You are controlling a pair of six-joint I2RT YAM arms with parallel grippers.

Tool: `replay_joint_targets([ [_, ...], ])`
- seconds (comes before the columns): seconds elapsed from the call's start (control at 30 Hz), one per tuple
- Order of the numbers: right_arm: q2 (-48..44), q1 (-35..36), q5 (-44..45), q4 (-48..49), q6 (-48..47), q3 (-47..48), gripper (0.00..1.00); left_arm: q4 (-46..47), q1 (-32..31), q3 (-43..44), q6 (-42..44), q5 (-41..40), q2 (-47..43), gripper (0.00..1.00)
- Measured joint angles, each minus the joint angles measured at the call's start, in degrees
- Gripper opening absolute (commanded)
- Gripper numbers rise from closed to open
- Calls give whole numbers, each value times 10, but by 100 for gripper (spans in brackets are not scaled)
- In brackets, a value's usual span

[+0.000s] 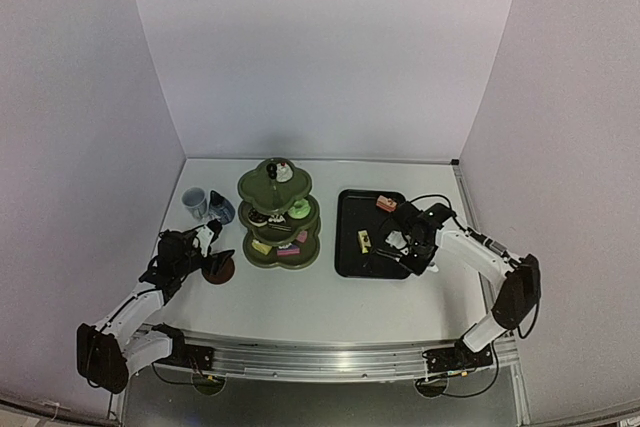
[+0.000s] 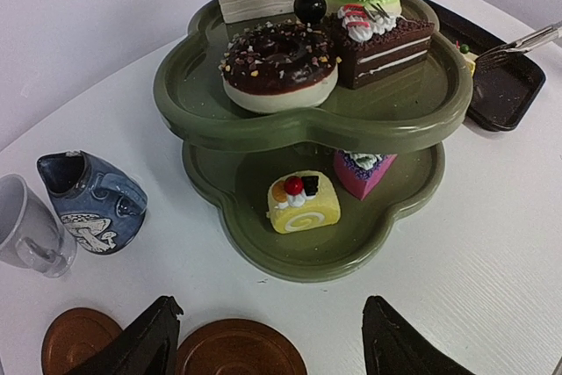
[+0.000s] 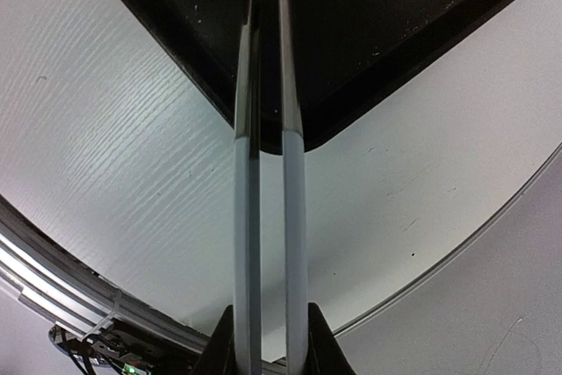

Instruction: Serve the afternoon tea

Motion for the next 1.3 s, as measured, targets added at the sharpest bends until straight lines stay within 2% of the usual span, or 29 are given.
replay_joint_targets([
  [0.3,47,0,-9,18,68,34,0,3,0,-2,0,-1,-3,71],
  [0.57,49,0,-116,13,221,34,5,9,0,-9,0,-4,-8,71],
  [0.77,50,1,-149,7,305,33,10,13,0,-12,0,-4,-8,71],
  [1.0,52,13,-159,8,355,35,18,19,0,-15,0,-4,-9,72],
  [1.3,54,21,-135,-14,379,35,23,23,0,-18,0,-4,-10,72],
])
